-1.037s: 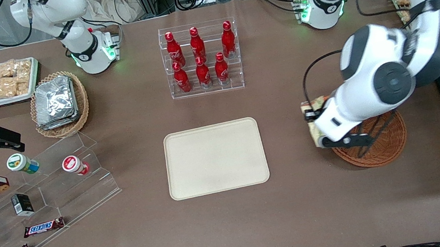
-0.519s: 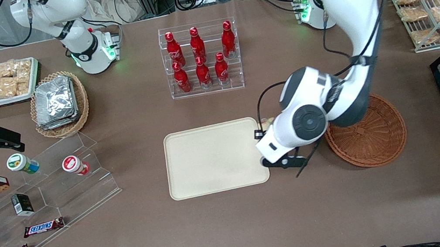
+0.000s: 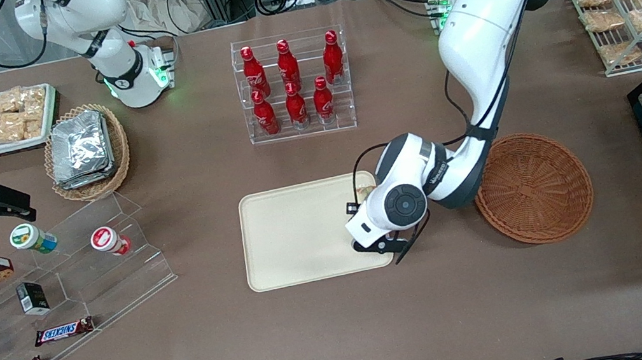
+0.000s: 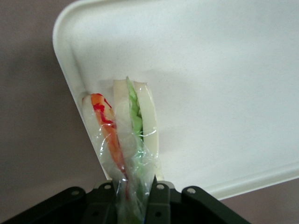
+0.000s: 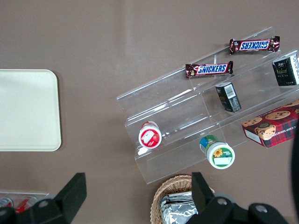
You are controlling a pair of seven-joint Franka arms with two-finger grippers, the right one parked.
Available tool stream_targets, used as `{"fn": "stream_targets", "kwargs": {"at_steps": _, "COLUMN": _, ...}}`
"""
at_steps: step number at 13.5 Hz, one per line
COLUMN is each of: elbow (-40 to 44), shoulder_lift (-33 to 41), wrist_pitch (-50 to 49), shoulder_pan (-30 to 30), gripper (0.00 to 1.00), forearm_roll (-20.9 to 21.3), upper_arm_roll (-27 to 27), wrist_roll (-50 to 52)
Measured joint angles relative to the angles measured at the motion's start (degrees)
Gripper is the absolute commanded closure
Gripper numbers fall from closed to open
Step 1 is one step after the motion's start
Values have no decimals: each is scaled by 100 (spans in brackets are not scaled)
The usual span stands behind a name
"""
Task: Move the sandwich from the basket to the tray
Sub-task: 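Carry the sandwich with the left gripper over the cream tray, then lower the sandwich onto the tray and open the left gripper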
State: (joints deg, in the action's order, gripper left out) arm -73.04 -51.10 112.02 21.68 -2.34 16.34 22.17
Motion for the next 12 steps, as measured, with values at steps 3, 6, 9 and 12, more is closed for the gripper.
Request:
{"fn": "stream_targets", "kwargs": {"at_steps": 3, "elbow": 4, "shoulder_lift": -72, "wrist_pitch": 53, "shoulder_pan": 18, "gripper": 0, "forearm_roll": 31, "upper_arm_roll": 0, "wrist_roll": -1}}
{"fn": "stream_targets", "kwargs": {"at_steps": 6, "elbow": 16, "shoulder_lift": -72, "wrist_pitch": 103, "shoulder_pan": 25, "gripper": 0, "forearm_roll": 38, "upper_arm_roll": -2, "wrist_roll": -1}}
{"fn": "stream_targets", "kwargs": {"at_steps": 9, "elbow": 30, "shoulder_lift": -72, "wrist_pitch": 121, "shoulder_pan": 25, "gripper": 0, "forearm_roll": 38, "upper_arm_roll": -3, "wrist_roll": -1}}
{"fn": "stream_targets", "kwargs": {"at_steps": 12, "elbow": 69, "shoulder_lift": -70, "wrist_pitch": 128, "shoulder_pan": 25, "gripper": 0, "forearm_roll": 38, "upper_arm_roll": -4, "wrist_roll": -1}}
